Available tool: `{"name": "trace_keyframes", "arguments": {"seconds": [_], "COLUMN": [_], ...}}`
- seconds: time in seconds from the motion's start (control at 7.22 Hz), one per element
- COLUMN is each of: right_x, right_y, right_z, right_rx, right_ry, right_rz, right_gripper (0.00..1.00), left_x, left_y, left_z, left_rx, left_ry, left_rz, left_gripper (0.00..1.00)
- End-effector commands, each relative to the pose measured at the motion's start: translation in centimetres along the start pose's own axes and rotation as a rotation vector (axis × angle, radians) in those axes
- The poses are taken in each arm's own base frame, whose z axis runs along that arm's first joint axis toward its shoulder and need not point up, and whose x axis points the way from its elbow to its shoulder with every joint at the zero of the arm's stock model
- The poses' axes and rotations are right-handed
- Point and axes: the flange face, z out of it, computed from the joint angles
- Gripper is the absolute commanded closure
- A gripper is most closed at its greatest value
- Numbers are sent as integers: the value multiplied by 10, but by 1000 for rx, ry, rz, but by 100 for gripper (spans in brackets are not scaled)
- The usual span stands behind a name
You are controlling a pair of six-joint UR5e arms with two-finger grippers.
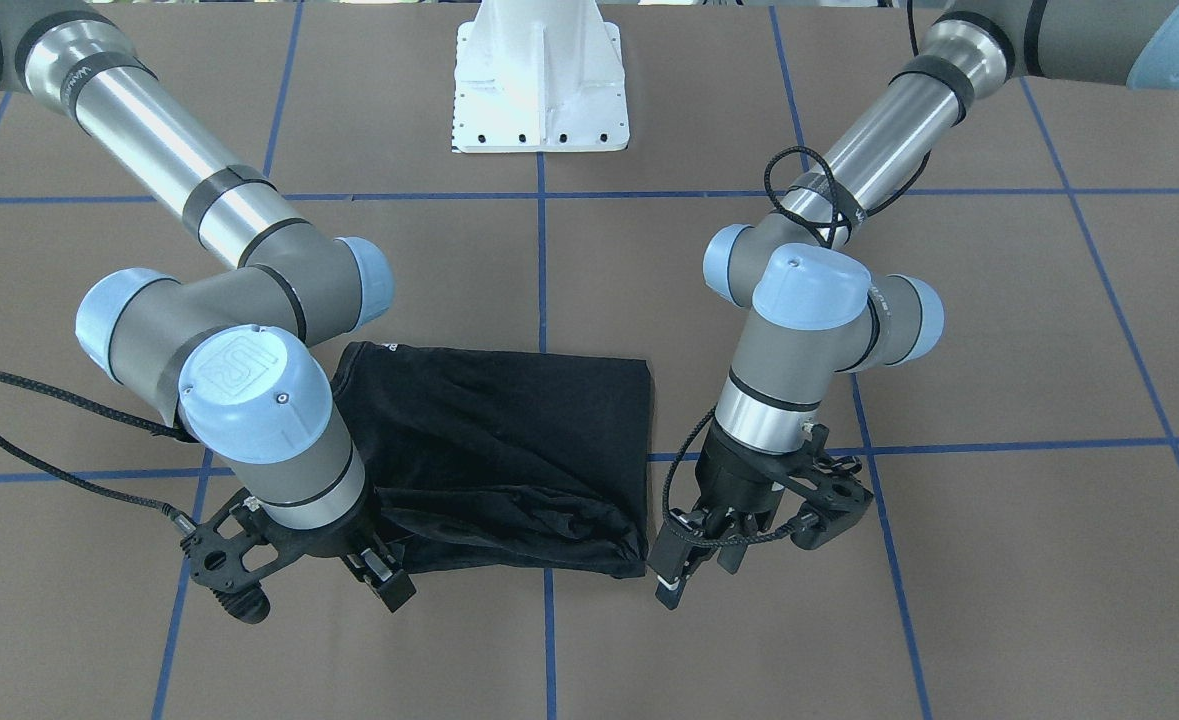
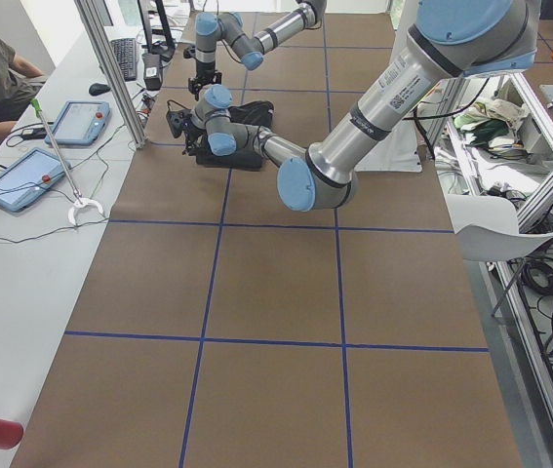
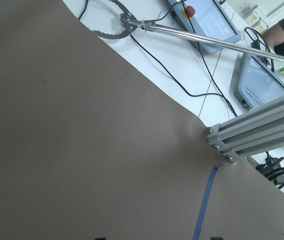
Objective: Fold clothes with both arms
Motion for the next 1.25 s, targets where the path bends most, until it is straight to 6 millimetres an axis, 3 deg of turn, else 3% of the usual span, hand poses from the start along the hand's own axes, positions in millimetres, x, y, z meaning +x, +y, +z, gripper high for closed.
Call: {"name": "trace_keyframes", "arguments": {"seconds": [0.0,0.14,0.28,0.42,0.55,0.69,0.83,1.11], "right_x": [4,52,96,135,167,207,253,351], "right_y": [8,0,-11,-37,-71,-113,-152,-197], "right_z": [-23,-24,-37,-43,-48,-65,-80,-102], "right_rx": [-34,-39,-32,-18,-12,-11,-3,9], "right_ry": [-44,-62,-82,-78,-65,-65,-58,-32], "right_rz": [-25,-72,-197,-254,-334,-391,-463,-643], "right_gripper": [0,0,0,0,0,0,0,0], "left_x": [14,5,-27,-57,-83,-117,-151,-231], "left_y": [4,-1,1,2,-11,-26,-54,-139], "left_z": [-20,-43,-73,-114,-151,-175,-196,-243], "left_rx": [-94,-130,-144,-167,-157,-160,-185,-195], "left_ry": [27,54,49,17,-23,-47,-61,-117], "left_rz": [10,55,204,388,546,648,743,1002], "left_gripper": [1,1,1,1,1,1,1,1]}}
